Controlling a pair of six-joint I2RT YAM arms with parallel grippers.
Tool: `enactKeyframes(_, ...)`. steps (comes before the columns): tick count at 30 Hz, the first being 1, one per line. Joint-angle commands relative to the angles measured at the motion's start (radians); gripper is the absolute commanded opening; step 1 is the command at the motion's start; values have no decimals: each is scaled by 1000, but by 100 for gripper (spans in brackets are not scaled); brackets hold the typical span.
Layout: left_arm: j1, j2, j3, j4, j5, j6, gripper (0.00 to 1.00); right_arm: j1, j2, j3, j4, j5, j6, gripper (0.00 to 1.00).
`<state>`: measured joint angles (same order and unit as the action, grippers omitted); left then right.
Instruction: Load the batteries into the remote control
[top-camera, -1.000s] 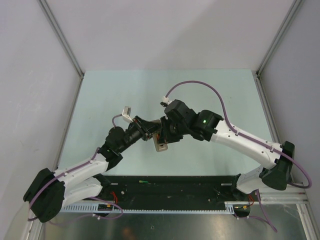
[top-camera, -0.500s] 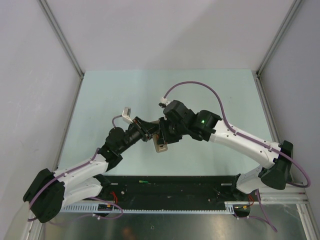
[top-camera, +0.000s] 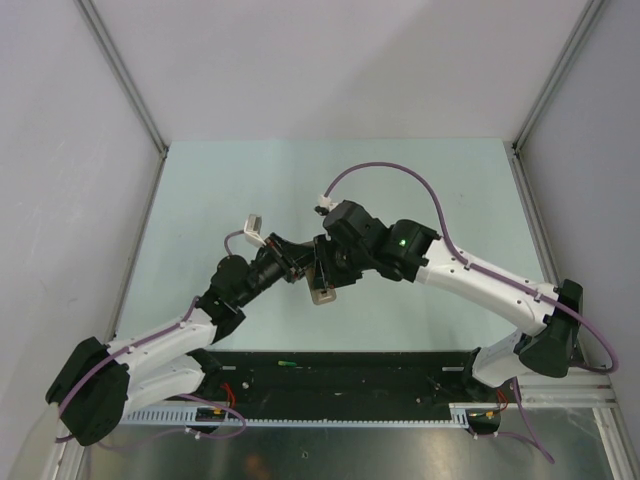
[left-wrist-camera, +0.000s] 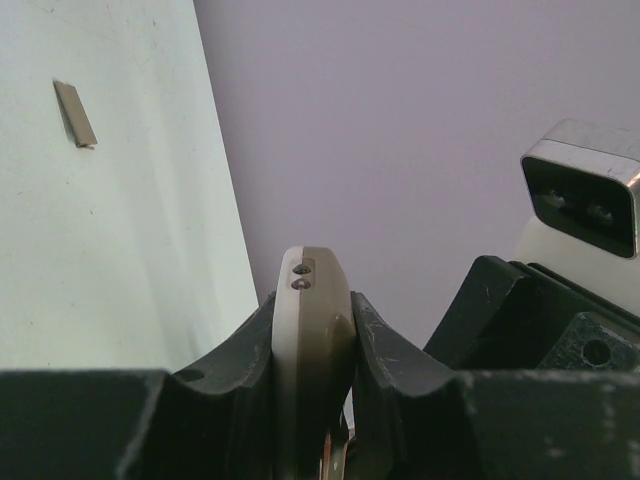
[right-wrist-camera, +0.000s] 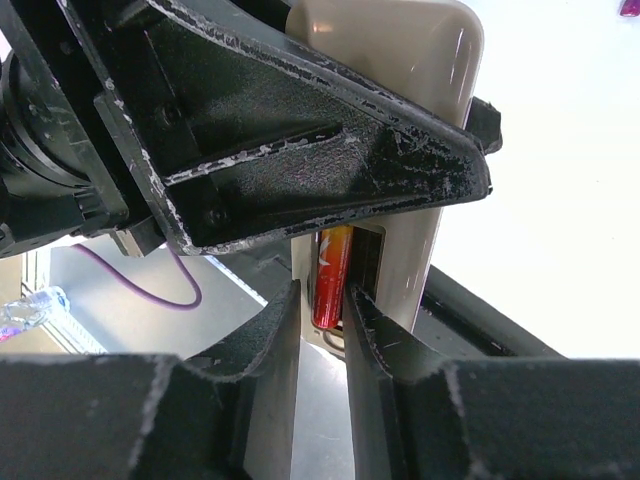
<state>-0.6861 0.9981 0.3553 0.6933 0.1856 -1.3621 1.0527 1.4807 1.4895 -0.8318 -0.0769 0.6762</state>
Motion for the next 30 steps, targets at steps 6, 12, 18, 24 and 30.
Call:
enactKeyframes(6,-7,-13,16,187,6,-88,0,17,32,43,-15,35,-10,30)
enactKeyframes(12,-4,-13,7,186,-5,-88,0,16,41,66,-67,75,-15,34)
enactKeyframes(18,-6,-1,16,184,-34,-80,0,30,67,84,-87,123,-15,38)
enactKeyframes(24,-4,-3,39,146,-55,-74,0,56,138,158,-148,219,-24,39)
enactKeyframes(30,-6,-21,51,110,-75,-78,0,72,181,161,-167,270,-30,38)
